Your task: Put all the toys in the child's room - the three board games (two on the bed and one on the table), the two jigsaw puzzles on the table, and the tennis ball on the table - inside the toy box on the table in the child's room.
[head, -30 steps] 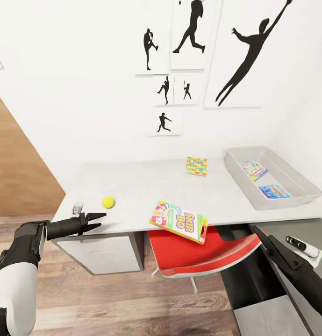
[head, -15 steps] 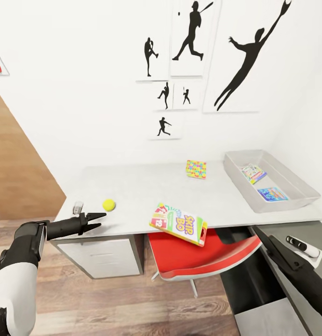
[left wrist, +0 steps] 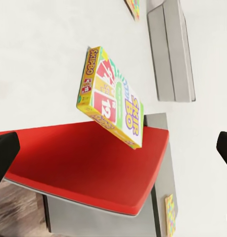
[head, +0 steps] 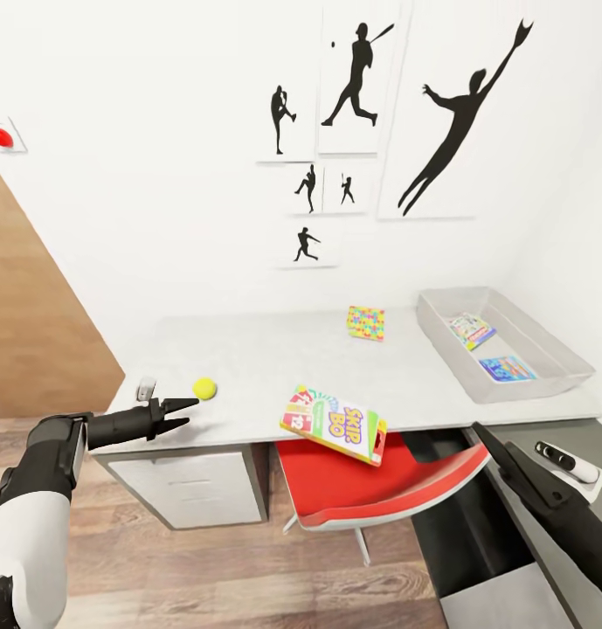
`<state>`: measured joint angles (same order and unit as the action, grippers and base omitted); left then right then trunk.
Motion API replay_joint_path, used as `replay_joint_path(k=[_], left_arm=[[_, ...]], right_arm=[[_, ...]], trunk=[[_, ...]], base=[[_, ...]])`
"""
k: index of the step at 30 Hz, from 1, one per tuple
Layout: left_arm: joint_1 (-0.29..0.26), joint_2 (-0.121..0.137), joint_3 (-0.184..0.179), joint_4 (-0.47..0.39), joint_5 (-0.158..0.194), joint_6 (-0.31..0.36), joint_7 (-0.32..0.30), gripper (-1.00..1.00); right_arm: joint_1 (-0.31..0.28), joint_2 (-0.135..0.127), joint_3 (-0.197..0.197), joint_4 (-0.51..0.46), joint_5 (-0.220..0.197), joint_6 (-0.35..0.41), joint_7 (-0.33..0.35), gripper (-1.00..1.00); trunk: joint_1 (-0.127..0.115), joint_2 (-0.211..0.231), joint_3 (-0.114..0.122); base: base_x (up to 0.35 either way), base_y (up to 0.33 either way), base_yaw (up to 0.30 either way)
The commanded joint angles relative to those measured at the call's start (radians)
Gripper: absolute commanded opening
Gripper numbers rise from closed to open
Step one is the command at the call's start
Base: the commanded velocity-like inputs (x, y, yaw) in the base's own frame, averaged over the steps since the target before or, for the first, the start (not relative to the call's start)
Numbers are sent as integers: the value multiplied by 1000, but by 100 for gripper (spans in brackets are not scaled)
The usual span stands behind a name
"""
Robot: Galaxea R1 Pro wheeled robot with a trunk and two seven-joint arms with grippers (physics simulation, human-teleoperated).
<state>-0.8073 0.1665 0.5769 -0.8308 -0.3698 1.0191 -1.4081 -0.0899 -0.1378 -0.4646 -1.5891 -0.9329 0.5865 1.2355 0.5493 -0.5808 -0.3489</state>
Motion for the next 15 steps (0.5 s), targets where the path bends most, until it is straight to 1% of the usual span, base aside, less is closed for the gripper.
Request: replay_joint_path(k=[1, 15], left_arm=[[-1, -1, 3, -1, -11, 10, -9, 100], [-1, -3, 3, -1, -11, 10, -9, 100]], right_arm=[[-1, 0, 0, 0, -4, 9, 1, 100], [-1, 0, 0, 0, -4, -8, 2, 100]], trunk=[[0, -1, 0], [0, -1, 24]], base=[[0, 0, 0], [0, 0, 0]])
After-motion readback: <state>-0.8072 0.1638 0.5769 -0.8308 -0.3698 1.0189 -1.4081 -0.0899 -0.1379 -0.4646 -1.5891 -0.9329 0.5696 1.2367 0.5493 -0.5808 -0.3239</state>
